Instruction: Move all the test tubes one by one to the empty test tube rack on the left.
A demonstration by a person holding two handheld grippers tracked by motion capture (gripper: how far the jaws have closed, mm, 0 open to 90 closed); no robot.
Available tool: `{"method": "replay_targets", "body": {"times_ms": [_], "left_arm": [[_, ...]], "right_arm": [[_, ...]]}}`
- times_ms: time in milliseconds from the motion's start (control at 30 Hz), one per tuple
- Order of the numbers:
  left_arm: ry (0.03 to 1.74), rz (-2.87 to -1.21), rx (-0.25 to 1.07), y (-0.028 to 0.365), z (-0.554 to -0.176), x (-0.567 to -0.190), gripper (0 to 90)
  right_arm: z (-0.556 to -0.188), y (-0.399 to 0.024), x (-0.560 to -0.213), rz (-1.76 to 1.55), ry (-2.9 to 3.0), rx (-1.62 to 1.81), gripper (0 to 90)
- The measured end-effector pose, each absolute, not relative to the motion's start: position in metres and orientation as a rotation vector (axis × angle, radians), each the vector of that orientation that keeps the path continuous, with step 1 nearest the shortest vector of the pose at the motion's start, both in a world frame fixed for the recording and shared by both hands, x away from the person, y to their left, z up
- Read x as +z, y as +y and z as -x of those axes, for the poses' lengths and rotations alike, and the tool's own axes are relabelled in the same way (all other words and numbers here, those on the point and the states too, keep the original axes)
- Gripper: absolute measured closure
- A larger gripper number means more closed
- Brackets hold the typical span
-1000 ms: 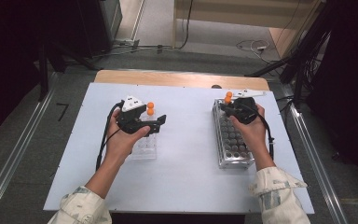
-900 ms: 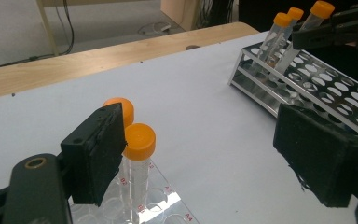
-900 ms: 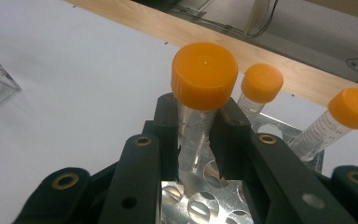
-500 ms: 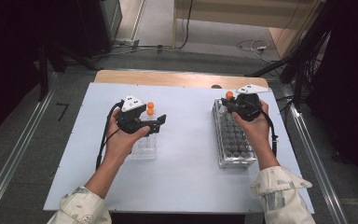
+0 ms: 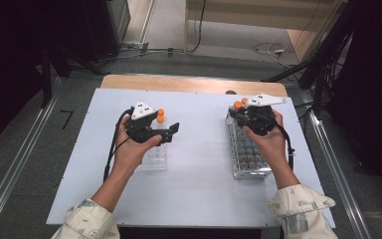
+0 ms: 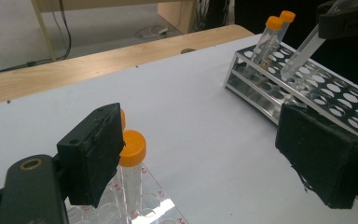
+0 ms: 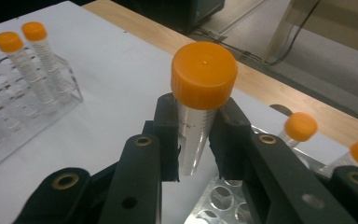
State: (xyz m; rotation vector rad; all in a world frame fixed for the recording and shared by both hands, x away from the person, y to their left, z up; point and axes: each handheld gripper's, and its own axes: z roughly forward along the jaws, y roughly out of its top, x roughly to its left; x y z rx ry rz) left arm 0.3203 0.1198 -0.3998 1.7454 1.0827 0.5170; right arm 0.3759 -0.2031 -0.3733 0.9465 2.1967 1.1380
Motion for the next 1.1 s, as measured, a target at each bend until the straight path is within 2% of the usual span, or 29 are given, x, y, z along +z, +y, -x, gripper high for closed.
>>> {"method": "replay_targets", "body": {"times_ms": [1100], "left_arm": [[1.037, -1.744, 0.479, 0.107, -0.317, -0.392, 16.8]], "right_arm": [[-0.352, -0.147, -0.388, -0.774, 2.359, 1.192, 71.2]]}}
